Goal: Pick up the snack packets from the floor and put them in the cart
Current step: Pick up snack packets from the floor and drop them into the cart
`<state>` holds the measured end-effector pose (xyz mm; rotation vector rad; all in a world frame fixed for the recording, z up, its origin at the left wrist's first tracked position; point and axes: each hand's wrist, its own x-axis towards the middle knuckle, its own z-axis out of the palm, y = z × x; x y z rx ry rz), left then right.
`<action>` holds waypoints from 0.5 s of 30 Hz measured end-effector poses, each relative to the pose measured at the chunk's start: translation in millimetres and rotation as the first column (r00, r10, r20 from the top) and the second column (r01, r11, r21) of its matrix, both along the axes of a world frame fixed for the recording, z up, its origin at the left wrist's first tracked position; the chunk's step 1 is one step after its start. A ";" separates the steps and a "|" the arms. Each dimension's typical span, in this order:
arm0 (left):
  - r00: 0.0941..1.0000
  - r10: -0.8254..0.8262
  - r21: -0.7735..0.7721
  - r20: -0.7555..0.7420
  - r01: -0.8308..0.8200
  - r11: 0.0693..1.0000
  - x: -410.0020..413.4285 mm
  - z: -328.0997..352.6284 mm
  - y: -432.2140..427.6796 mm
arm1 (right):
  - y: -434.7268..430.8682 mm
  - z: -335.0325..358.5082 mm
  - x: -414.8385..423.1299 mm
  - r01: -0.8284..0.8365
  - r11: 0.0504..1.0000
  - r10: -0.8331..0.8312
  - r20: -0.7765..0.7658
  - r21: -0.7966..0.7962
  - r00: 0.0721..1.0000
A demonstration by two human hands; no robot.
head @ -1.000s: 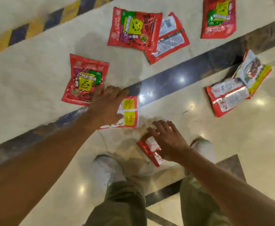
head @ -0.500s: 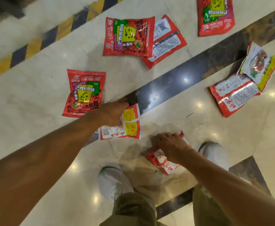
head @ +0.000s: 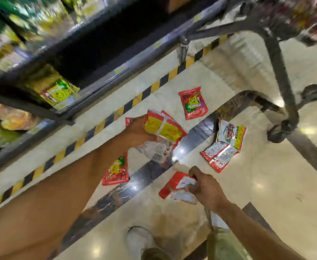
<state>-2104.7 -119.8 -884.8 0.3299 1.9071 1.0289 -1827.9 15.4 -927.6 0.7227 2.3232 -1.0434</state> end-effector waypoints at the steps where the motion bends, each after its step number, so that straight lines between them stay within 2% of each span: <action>1: 1.000 -0.005 0.018 -0.007 0.005 1.000 -10.4 38.6 20.0 | 14.8 26.2 -4.5 0.097 0.995 -0.098 -0.053 -0.020 0.994; 4: 0.999 0.009 0.067 -0.050 -0.005 0.998 -34.2 146.6 68.1 | 62.7 123.5 -21.6 0.348 0.927 -0.370 -0.200 -0.137 0.907; 7: 0.993 0.086 0.150 -0.080 -0.073 0.986 -35.3 253.8 106.7 | 116.6 237.1 -25.5 0.531 0.787 -0.607 -0.242 -0.315 0.757; 9: 0.985 0.159 0.209 -0.062 -0.143 0.967 -27.1 305.9 123.3 | 143.1 291.2 -24.6 0.576 0.727 -0.683 -0.304 -0.374 0.665; 11: 0.976 0.214 0.251 -0.048 -0.196 0.948 -7.1 380.9 150.6 | 179.1 373.3 -14.0 0.614 0.652 -0.757 -0.328 -0.445 0.565; 15: 0.960 0.279 0.340 -0.003 -0.262 0.903 32.8 504.9 200.2 | 246.2 499.5 17.3 0.674 0.587 -0.802 -0.434 -0.449 0.409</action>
